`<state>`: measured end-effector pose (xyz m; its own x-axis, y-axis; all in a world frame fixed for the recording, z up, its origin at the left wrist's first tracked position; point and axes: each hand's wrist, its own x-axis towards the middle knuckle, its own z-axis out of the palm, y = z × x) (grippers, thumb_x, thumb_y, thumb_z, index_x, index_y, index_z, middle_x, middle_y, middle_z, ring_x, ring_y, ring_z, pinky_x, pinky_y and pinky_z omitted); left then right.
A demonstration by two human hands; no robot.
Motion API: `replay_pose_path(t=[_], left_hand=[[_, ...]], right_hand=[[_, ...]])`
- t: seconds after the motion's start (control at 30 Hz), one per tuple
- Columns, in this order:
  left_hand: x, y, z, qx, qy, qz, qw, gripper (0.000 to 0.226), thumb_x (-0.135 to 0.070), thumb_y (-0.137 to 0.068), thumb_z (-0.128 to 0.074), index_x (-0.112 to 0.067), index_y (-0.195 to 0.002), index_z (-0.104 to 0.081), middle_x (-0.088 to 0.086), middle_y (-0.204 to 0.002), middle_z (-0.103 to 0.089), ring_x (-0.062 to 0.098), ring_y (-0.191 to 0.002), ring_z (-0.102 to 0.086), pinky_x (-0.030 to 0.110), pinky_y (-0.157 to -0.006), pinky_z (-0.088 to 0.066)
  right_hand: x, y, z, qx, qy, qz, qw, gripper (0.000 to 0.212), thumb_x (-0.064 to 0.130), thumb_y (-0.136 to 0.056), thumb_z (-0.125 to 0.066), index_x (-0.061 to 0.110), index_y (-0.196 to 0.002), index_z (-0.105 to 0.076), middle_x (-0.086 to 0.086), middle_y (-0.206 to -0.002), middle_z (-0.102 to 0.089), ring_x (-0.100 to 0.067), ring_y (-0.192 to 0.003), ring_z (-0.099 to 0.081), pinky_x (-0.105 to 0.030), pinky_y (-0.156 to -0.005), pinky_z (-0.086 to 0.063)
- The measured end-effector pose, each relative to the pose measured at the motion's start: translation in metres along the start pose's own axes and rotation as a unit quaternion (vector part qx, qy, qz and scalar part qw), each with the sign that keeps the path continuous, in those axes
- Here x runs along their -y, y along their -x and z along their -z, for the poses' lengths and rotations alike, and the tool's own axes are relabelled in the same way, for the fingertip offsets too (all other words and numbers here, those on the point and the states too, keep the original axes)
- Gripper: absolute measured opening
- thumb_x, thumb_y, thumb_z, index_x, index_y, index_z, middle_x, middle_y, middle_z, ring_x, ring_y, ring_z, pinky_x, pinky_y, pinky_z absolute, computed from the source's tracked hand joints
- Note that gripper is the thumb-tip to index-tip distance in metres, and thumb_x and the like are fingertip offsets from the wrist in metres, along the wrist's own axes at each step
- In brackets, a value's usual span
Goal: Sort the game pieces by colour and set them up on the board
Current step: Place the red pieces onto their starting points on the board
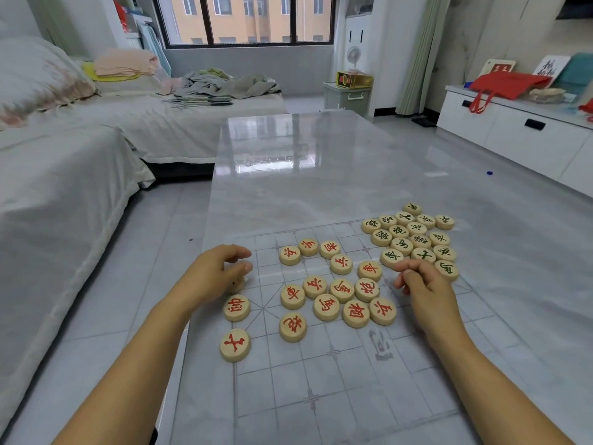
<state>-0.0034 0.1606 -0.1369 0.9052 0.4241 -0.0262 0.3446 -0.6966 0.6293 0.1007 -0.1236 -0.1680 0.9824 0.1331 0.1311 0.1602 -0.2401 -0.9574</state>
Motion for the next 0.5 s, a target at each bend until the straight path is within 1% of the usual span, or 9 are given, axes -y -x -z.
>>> replay_pose_path(t=[0.13, 0.33, 0.5], left_hand=[[-0.0004, 0.0012, -0.0013, 0.019, -0.020, 0.002, 1.000, 0.036, -0.027, -0.092, -0.053, -0.022, -0.128, -0.051, 0.001, -0.128, -0.055, 0.009, -0.101, -0.048, 0.025, -0.090, -0.041], [-0.0013, 0.0000, -0.0011, 0.021, -0.025, -0.001, 0.999, 0.037, -0.027, -0.093, -0.051, -0.022, -0.129, -0.050, 0.001, -0.128, -0.055, 0.009, -0.100, -0.048, 0.024, -0.086, -0.043], [-0.0002, -0.0006, -0.0007, 0.024, -0.024, -0.003, 0.999, 0.038, -0.027, -0.093, -0.051, -0.021, -0.130, -0.049, 0.002, -0.128, -0.055, 0.010, -0.101, -0.048, 0.024, -0.088, -0.042]], right_hand=[[0.0009, 0.0006, 0.0000, 0.001, -0.004, 0.004, 1.000, 0.027, 0.004, -0.090, -0.042, 0.021, -0.079, -0.059, 0.000, -0.067, -0.054, -0.014, -0.062, -0.046, -0.026, -0.059, -0.038], [0.0007, 0.0010, -0.0002, 0.004, 0.000, -0.002, 1.000, 0.026, 0.004, -0.089, -0.041, 0.016, -0.074, -0.058, -0.001, -0.063, -0.053, -0.019, -0.061, -0.044, -0.029, -0.057, -0.036], [0.0015, 0.0017, 0.0000, 0.009, 0.002, -0.011, 1.000, 0.025, 0.004, -0.089, -0.041, 0.013, -0.072, -0.058, -0.001, -0.063, -0.053, -0.018, -0.060, -0.043, -0.030, -0.056, -0.035]])
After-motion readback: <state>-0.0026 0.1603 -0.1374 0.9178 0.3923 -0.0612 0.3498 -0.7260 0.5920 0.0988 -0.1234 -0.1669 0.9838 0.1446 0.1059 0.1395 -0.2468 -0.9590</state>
